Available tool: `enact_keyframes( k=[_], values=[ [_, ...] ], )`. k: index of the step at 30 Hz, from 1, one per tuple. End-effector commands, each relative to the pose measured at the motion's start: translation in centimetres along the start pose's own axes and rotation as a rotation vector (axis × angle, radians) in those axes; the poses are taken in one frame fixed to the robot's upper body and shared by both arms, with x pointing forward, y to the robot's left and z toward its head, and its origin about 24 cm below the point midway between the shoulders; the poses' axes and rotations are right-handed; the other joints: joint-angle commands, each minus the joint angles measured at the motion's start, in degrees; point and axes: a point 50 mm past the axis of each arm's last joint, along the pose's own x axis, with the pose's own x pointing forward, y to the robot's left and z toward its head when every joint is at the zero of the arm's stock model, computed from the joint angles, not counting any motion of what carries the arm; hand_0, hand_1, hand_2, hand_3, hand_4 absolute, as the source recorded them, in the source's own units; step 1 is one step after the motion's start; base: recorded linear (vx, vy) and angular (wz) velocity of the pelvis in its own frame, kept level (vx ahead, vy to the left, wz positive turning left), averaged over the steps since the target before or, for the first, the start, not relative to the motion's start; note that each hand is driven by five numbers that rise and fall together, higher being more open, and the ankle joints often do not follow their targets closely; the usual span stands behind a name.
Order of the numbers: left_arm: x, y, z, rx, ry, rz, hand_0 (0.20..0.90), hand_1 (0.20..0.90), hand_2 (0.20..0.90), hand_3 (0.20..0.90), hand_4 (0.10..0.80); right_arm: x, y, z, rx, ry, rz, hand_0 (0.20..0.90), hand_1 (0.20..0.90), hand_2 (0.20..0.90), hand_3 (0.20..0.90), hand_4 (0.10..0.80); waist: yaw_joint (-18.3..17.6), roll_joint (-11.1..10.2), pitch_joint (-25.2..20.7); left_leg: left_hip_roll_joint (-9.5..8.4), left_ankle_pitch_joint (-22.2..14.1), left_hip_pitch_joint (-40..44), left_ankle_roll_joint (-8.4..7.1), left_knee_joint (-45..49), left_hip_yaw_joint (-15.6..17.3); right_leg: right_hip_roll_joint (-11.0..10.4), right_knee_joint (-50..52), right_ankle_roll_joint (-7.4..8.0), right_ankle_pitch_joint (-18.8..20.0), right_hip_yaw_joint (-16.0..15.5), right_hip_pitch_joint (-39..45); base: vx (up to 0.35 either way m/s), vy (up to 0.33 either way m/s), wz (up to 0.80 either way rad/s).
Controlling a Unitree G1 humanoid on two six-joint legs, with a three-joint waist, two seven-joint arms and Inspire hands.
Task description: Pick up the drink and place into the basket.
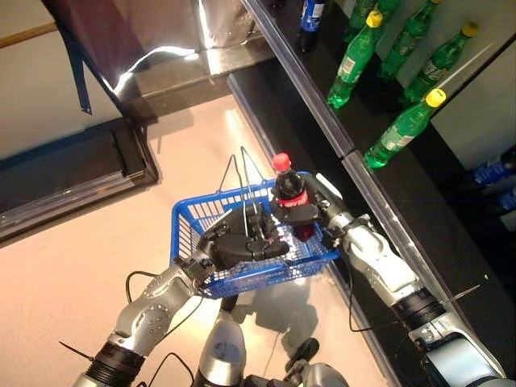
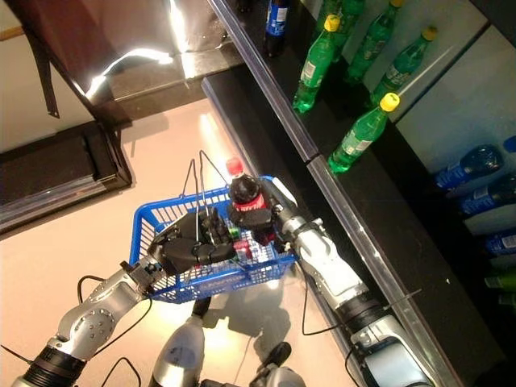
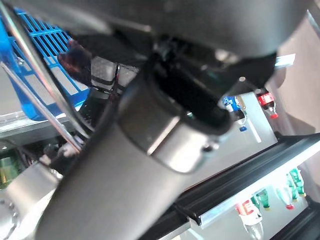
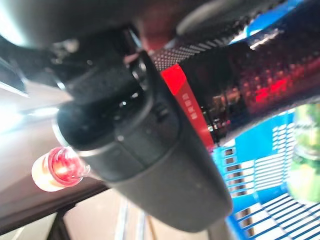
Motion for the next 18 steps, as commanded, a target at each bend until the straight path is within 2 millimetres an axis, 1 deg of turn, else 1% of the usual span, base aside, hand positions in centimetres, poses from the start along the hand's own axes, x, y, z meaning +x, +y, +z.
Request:
enact_keyframes(
  k=[1, 8, 9, 11, 14, 18],
  values=[
    [2.8, -11.1, 6.1, 0.087, -0.431, -0.748, 0.300, 0.300, 0.300, 0.200, 0.100, 1.4, 3.2, 0.9, -0.049, -0.091, 0.115, 0.300, 0.300, 0.300, 0.200, 0.100, -0.04, -1.28, -25.13, -0.29, -1.88, -0.35, 0.59, -1.02, 1.74, -4.07, -0.17, 3.66, 1.49, 0.03, -0.58, 0.015, -0.007, 0.07],
    [2.7, -11.2, 6.1, 0.113, -0.430, -0.759, 0.300, 0.300, 0.300, 0.200, 0.100, 1.4, 3.4, -0.8, -0.121, 0.009, 0.124, 0.300, 0.300, 0.300, 0.200, 0.100, 0.57, -1.12, -24.90, -0.35, -1.84, -0.21, 0.50, -1.02, 1.40, -4.01, -0.17, 3.68, 1.54, -0.32, -0.22, 0.005, -0.003, 0.01],
    [2.7, -11.2, 6.1, 0.113, -0.430, -0.759, 0.300, 0.300, 0.300, 0.200, 0.100, 1.4, 3.4, -0.8, -0.121, 0.009, 0.124, 0.300, 0.300, 0.300, 0.200, 0.100, 0.57, -1.12, -24.90, -0.35, -1.84, -0.21, 0.50, -1.02, 1.39, -4.01, -0.17, 3.68, 1.54, -0.33, -0.22, 0.000, 0.000, 0.00],
    [2.6, -11.2, 6.2, 0.111, -0.432, -0.768, 0.300, 0.300, 0.300, 0.200, 0.100, 1.4, 3.3, -1.4, -0.180, 0.038, 0.138, 0.300, 0.300, 0.300, 0.200, 0.100, 0.75, -1.13, -24.89, -0.37, -1.83, -0.22, 0.51, -1.02, 1.29, -4.00, -0.17, 3.66, 1.43, -0.54, -0.03, 0.000, 0.000, 0.00],
    [2.5, -11.4, 6.3, 0.113, -0.434, -0.785, 0.300, 0.300, 0.300, 0.200, 0.100, 1.4, 3.5, -1.5, -0.269, 0.040, 0.161, 0.300, 0.300, 0.300, 0.200, 0.100, 1.00, -1.17, -24.90, -0.43, -1.85, -0.32, 0.51, -1.02, 1.11, -3.99, -0.17, 3.64, 1.39, -0.68, -0.05, 0.000, 0.000, 0.00],
    [2.3, -11.9, 6.3, 0.130, -0.438, -0.811, 0.300, 0.300, 0.300, 0.200, 0.100, 1.4, 4.4, -1.1, -0.386, 0.015, 0.222, 0.300, 0.300, 0.300, 0.200, 0.100, 1.13, -1.25, -24.78, -0.45, -1.78, -0.42, 0.48, -1.02, 0.95, -3.95, -0.17, 3.68, 1.42, -0.68, -0.07, 0.001, -0.006, 0.02]
  ],
)
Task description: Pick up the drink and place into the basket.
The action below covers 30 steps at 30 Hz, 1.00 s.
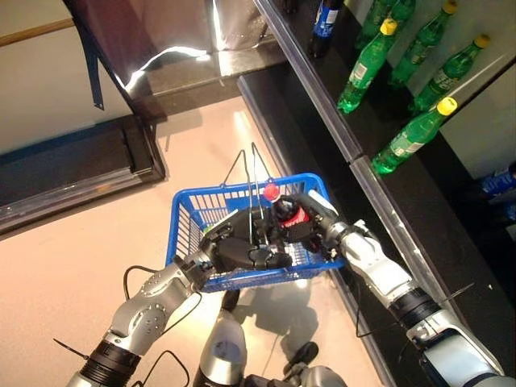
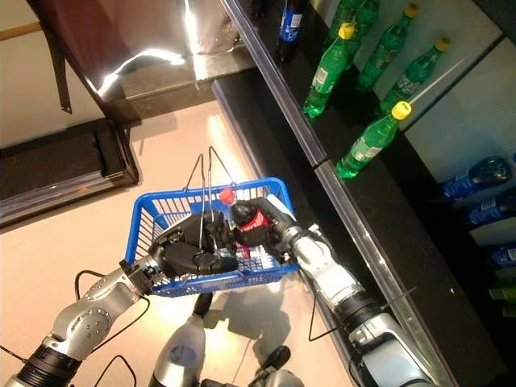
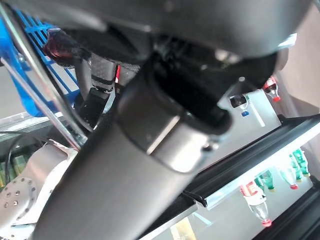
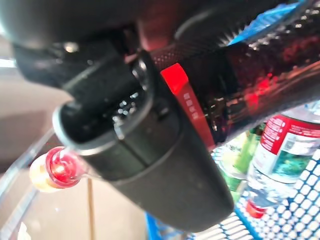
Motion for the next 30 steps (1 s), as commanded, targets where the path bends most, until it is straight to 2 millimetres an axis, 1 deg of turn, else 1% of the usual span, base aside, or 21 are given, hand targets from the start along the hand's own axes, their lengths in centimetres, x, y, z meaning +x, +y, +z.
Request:
enact_keyframes(
  k=[1, 7, 14, 23, 30],
  values=[
    [3.0, -10.9, 7.0, 0.102, -0.493, -0.737, 0.300, 0.300, 0.300, 0.200, 0.100, 1.1, 2.7, 2.2, -0.126, -0.128, 0.110, 0.300, 0.300, 0.300, 0.200, 0.100, -0.51, -0.56, -24.32, 0.16, -1.91, -0.40, 0.44, -1.10, 1.53, -3.42, -0.16, 2.57, 2.26, -0.43, -0.65, 0.002, -0.007, 0.04],
    [2.9, -11.5, 7.3, 0.138, -0.505, -0.771, 0.300, 0.300, 0.300, 0.200, 0.100, 1.1, 4.0, 2.7, -0.216, -0.137, 0.204, 0.300, 0.300, 0.300, 0.200, 0.100, -0.57, -0.66, -24.19, 0.05, -1.90, -0.37, 0.42, -1.10, 1.41, -3.32, -0.16, 2.68, 2.19, -0.29, -0.68, 0.000, -0.001, 0.01],
    [3.0, -12.2, 7.4, 0.174, -0.509, -0.813, 0.300, 0.300, 0.300, 0.200, 0.100, 1.2, 5.2, 3.1, -0.244, -0.149, 0.268, 0.300, 0.300, 0.300, 0.200, 0.100, -0.55, -0.73, -24.10, -0.07, -1.79, -0.48, 0.39, -1.10, 1.19, -3.22, -0.16, 2.71, 2.16, -0.21, -0.63, 0.000, 0.000, 0.00],
    [2.9, -12.9, 7.8, 0.195, -0.515, -0.867, 0.300, 0.300, 0.300, 0.200, 0.100, 1.3, 6.6, 2.6, -0.252, -0.115, 0.340, 0.300, 0.300, 0.300, 0.200, 0.100, -0.27, -0.74, -24.17, -0.14, -1.69, -0.56, 0.29, -1.10, 0.83, -3.12, -0.16, 2.72, 2.03, -0.37, -0.45, 0.000, 0.000, 0.00],
    [2.9, -13.5, 7.9, 0.189, -0.518, -0.915, 0.300, 0.300, 0.300, 0.200, 0.100, 1.5, 7.5, 2.3, -0.239, -0.087, 0.359, 0.300, 0.300, 0.300, 0.200, 0.100, 0.32, -0.76, -24.12, -0.33, -1.56, -0.76, 0.29, -1.10, 0.09, -2.96, -0.16, 2.60, 1.89, -0.84, -0.14, -0.002, 0.002, 0.04]
  ],
)
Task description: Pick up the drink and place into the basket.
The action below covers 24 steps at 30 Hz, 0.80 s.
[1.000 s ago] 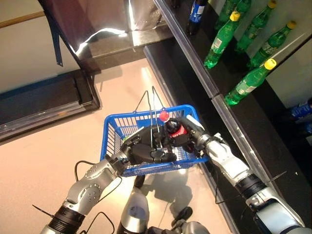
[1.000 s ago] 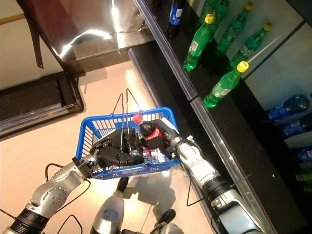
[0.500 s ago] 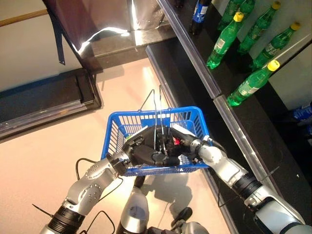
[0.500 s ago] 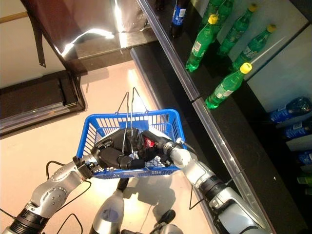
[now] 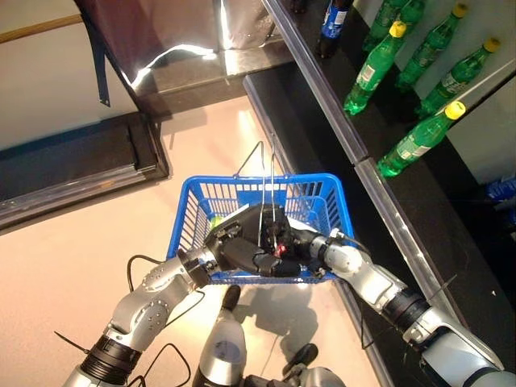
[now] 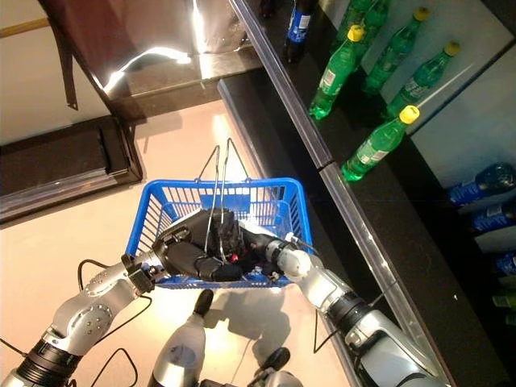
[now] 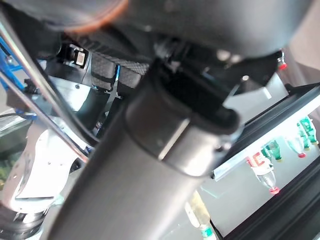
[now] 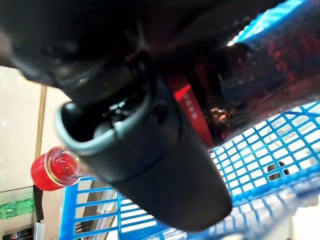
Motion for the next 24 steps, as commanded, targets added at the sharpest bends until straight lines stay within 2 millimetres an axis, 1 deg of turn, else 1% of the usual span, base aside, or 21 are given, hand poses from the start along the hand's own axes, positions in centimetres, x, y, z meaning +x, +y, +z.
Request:
enact_keyframes(
  k=[1, 5, 15, 16, 18, 19, 20, 21, 23, 24],
  values=[
    [3.5, -10.9, 8.1, 0.142, -0.547, -0.761, 0.300, 0.300, 0.300, 0.200, 0.100, 2.1, 3.3, 3.1, -0.018, -0.121, 0.101, 0.300, 0.300, 0.300, 0.200, 0.100, 0.24, -0.72, -24.08, 0.17, -1.68, -0.03, 0.20, -1.19, 0.98, -2.67, -0.16, 2.57, 1.87, 0.33, -0.04, 0.000, 0.000, 0.00],
    [3.7, -11.2, 8.1, 0.139, -0.543, -0.785, 0.300, 0.300, 0.300, 0.200, 0.100, 2.5, 3.8, 3.1, -0.015, -0.109, 0.106, 0.300, 0.300, 0.300, 0.200, 0.100, 0.49, -0.67, -24.15, 0.07, -1.62, -0.15, 0.22, -1.19, 0.60, -2.59, -0.16, 2.47, 1.81, 0.24, -0.05, 0.000, 0.000, 0.00],
    [4.0, -11.9, 8.1, 0.122, -0.528, -0.832, 0.300, 0.300, 0.300, 0.200, 0.100, 3.4, 4.4, 3.1, -0.006, -0.064, 0.131, 0.300, 0.300, 0.300, 0.200, 0.100, 1.17, -0.77, -24.52, -0.12, -1.40, -0.42, 0.29, -1.19, -0.04, -2.42, -0.16, 2.35, 1.62, -0.13, 0.18, 0.001, 0.000, 0.01],
    [4.1, -11.9, 8.0, 0.122, -0.527, -0.837, 0.300, 0.300, 0.300, 0.200, 0.100, 3.4, 4.5, 3.0, -0.004, -0.059, 0.132, 0.314, 0.314, 0.314, 0.216, 0.116, 1.23, -0.76, -24.51, -0.11, -1.35, -0.48, 0.29, -1.19, -0.08, -2.40, -0.16, 2.35, 1.62, -0.18, 0.19, 0.003, 0.003, 0.08],
    [4.0, -12.0, 8.0, 0.119, -0.525, -0.846, 0.300, 0.300, 0.300, 0.200, 0.100, 3.5, 4.5, 2.8, -0.002, -0.050, 0.132, 0.368, 0.368, 0.368, 0.280, 0.180, 1.33, -0.75, -24.56, -0.11, -1.32, -0.46, 0.29, -1.19, -0.18, -2.36, -0.16, 2.30, 1.61, -0.20, 0.22, 0.002, 0.002, 0.03],
    [4.0, -12.0, 8.0, 0.119, -0.524, -0.847, 0.300, 0.300, 0.300, 0.200, 0.100, 3.5, 4.5, 2.8, -0.002, -0.049, 0.132, 0.375, 0.375, 0.375, 0.288, 0.188, 1.32, -0.75, -24.56, -0.10, -1.32, -0.44, 0.28, -1.19, -0.17, -2.35, -0.16, 2.30, 1.61, -0.21, 0.22, 0.000, 0.000, 0.00],
    [4.1, -12.0, 8.0, 0.118, -0.524, -0.849, 0.300, 0.300, 0.300, 0.200, 0.100, 3.6, 4.5, 2.8, -0.001, -0.046, 0.132, 0.399, 0.399, 0.399, 0.315, 0.215, 1.32, -0.74, -24.57, -0.11, -1.32, -0.42, 0.28, -1.19, -0.16, -2.34, -0.16, 2.29, 1.60, -0.21, 0.23, 0.000, 0.000, 0.00],
    [4.1, -12.1, 8.0, 0.116, -0.524, -0.852, 0.300, 0.300, 0.300, 0.200, 0.100, 3.7, 4.6, 2.7, 0.003, -0.040, 0.131, 0.460, 0.460, 0.460, 0.387, 0.287, 1.37, -0.75, -24.62, -0.13, -1.33, -0.44, 0.29, -1.19, -0.18, -2.34, -0.16, 2.25, 1.62, -0.21, 0.22, 0.000, 0.000, 0.00],
    [4.2, -12.1, 8.0, 0.114, -0.524, -0.855, 0.300, 0.300, 0.300, 0.200, 0.100, 3.7, 4.5, 2.6, 0.002, -0.034, 0.131, 0.709, 0.709, 0.709, 0.678, 0.578, 1.36, -0.72, -24.61, -0.15, -1.35, -0.42, 0.33, -1.19, -0.18, -2.36, -0.16, 2.24, 1.60, -0.23, 0.25, 0.000, 0.000, 0.00],
    [4.2, -12.2, 8.1, 0.114, -0.524, -0.856, 0.300, 0.300, 0.300, 0.200, 0.100, 3.8, 4.5, 2.6, 0.005, -0.031, 0.131, 0.796, 0.796, 0.796, 0.779, 0.679, 1.38, -0.71, -24.66, -0.18, -1.33, -0.45, 0.36, -1.19, -0.22, -2.34, -0.16, 2.21, 1.63, -0.23, 0.21, 0.000, 0.000, 0.00]
  ],
)
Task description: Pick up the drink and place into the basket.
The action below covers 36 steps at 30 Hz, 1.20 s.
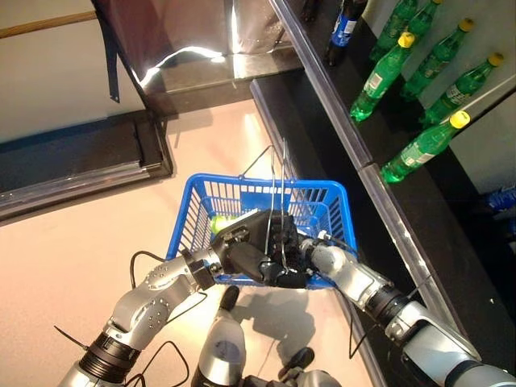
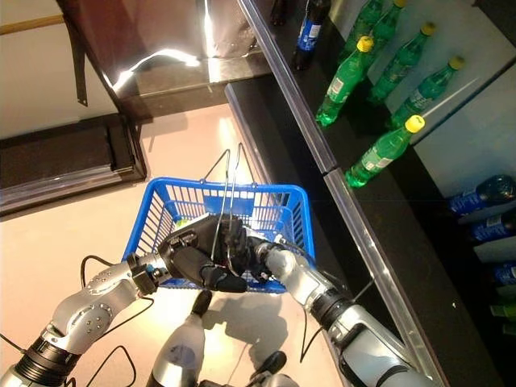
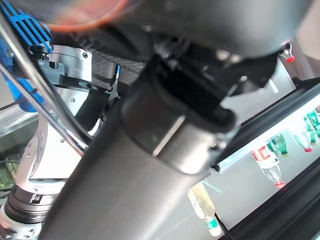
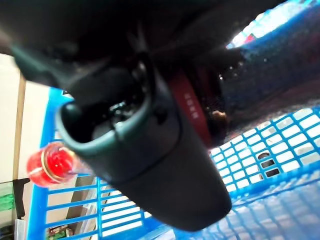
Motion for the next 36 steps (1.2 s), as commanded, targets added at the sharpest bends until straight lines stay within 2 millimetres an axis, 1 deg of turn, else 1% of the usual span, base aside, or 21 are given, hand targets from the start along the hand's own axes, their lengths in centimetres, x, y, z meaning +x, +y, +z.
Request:
enact_keyframes(
  k=[1, 12, 23, 27, 32, 36],
  values=[
    [3.8, -11.6, 8.3, 0.141, -0.581, -0.824, 0.300, 0.300, 0.300, 0.200, 0.100, 1.6, 3.0, 2.1, -0.036, -0.082, 0.087, 0.900, 0.900, 0.900, 0.900, 0.800, 0.10, 0.32, -24.05, 0.02, -1.39, 0.48, 0.49, -2.15, 0.43, -2.26, -0.15, 1.51, 2.18, -0.05, 0.17, 0.000, 0.000, 0.00],
    [3.7, -11.5, 8.3, 0.134, -0.584, -0.814, 0.300, 0.300, 0.300, 0.200, 0.100, 1.4, 3.6, 1.5, -0.022, -0.065, 0.096, 0.900, 0.900, 0.900, 0.900, 0.800, -0.12, 0.43, -24.12, 0.13, -1.29, 0.60, 0.42, -2.15, 0.69, -2.24, -0.15, 1.53, 2.29, -0.05, 0.14, 0.000, 0.000, 0.00],
    [3.8, -11.4, 8.3, 0.136, -0.587, -0.787, 0.300, 0.300, 0.300, 0.200, 0.100, 1.4, 3.0, 1.6, 0.002, -0.068, 0.067, 0.900, 0.900, 0.900, 0.900, 0.800, -0.36, 0.40, -24.15, 0.17, -1.35, 0.69, 0.49, -2.15, 0.88, -2.22, -0.15, 1.44, 2.21, 0.05, 0.09, 0.000, 0.000, 0.00],
    [3.8, -11.1, 8.3, 0.135, -0.594, -0.745, 0.300, 0.300, 0.300, 0.200, 0.100, 1.2, 2.7, 1.7, 0.018, -0.082, 0.052, 0.900, 0.900, 0.900, 0.900, 0.800, -0.59, 0.37, -24.05, 0.28, -1.44, 0.92, 0.45, -2.15, 1.22, -2.25, -0.15, 1.44, 2.25, 0.20, 0.16, 0.000, 0.000, 0.00],
    [3.5, -10.0, 8.4, 0.130, -0.623, -0.635, 0.300, 0.300, 0.300, 0.200, 0.100, 0.7, 2.4, 1.8, 0.045, -0.097, 0.019, 0.900, 0.900, 0.900, 0.900, 0.800, -1.05, 0.43, -23.85, 0.29, -1.50, 1.09, 0.53, -2.15, 1.68, -2.27, -0.15, 1.43, 2.36, 0.63, 0.00, 0.000, 0.000, 0.00],
    [2.8, -8.3, 8.5, 0.122, -0.675, -0.477, 0.300, 0.300, 0.300, 0.200, 0.100, 0.1, 1.8, 1.7, 0.088, -0.115, -0.030, 0.900, 0.900, 0.900, 0.900, 0.800, -1.48, 0.48, -23.60, 0.44, -1.62, 1.40, 0.52, -2.15, 2.40, -2.40, -0.15, 1.49, 2.50, 1.02, -0.09, 0.000, 0.000, 0.00]
  ],
)
